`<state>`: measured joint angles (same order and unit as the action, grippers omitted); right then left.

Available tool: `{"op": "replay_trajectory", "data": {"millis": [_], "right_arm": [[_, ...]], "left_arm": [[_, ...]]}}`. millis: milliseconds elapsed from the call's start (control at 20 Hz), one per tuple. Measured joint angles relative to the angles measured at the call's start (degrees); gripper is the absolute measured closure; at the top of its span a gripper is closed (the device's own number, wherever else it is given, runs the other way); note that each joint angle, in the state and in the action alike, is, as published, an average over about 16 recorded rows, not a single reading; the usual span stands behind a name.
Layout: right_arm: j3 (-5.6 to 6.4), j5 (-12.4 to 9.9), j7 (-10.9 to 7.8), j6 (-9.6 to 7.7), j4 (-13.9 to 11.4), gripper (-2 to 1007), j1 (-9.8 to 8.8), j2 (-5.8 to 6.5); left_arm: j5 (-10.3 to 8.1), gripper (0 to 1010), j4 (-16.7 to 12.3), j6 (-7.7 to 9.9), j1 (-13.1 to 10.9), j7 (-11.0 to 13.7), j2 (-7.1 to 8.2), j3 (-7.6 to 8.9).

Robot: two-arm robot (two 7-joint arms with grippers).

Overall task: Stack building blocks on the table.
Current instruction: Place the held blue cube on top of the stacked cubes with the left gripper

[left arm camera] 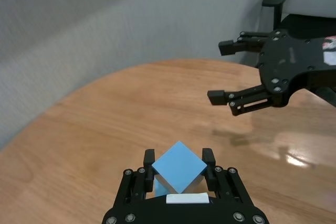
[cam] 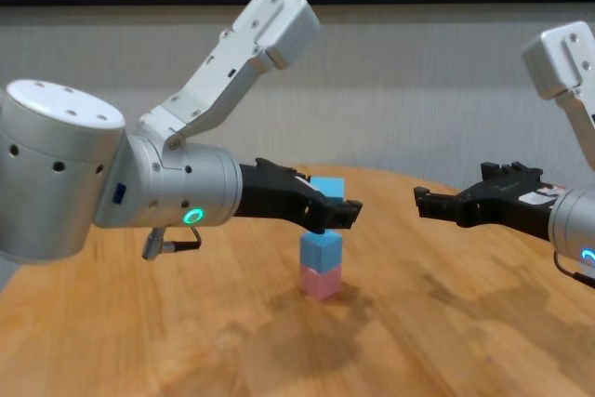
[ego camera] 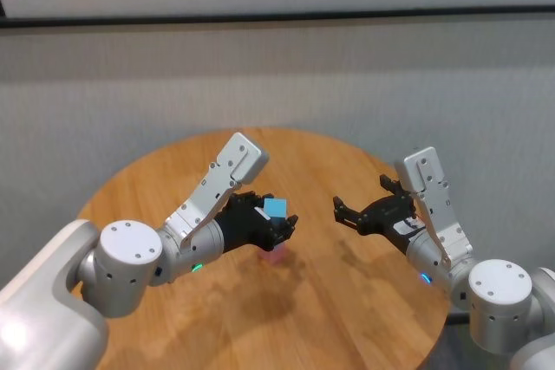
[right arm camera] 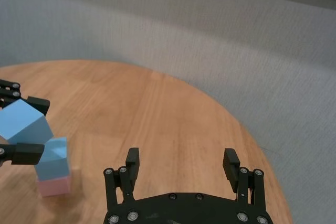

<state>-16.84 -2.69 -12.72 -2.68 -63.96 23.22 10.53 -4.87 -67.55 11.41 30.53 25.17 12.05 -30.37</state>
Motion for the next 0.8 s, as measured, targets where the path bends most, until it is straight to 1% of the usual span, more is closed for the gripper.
{"op": "replay_trajectory", "data": {"millis": [400, 800], "right_arm": [[0.0, 0.0, 0.0, 0.0, 0.0, 1, 0.0, 0.0], [0.0, 0.0, 0.0, 0.0, 0.0, 1, 0.0, 0.0]], "left_arm": [[-0.38, 443, 2.31, 1.1, 0.85, -0.66, -1.72, 0.83], [-1.66, 443, 5.0, 1.31, 1.92, -0.37, -3.15, 1.61]]}}
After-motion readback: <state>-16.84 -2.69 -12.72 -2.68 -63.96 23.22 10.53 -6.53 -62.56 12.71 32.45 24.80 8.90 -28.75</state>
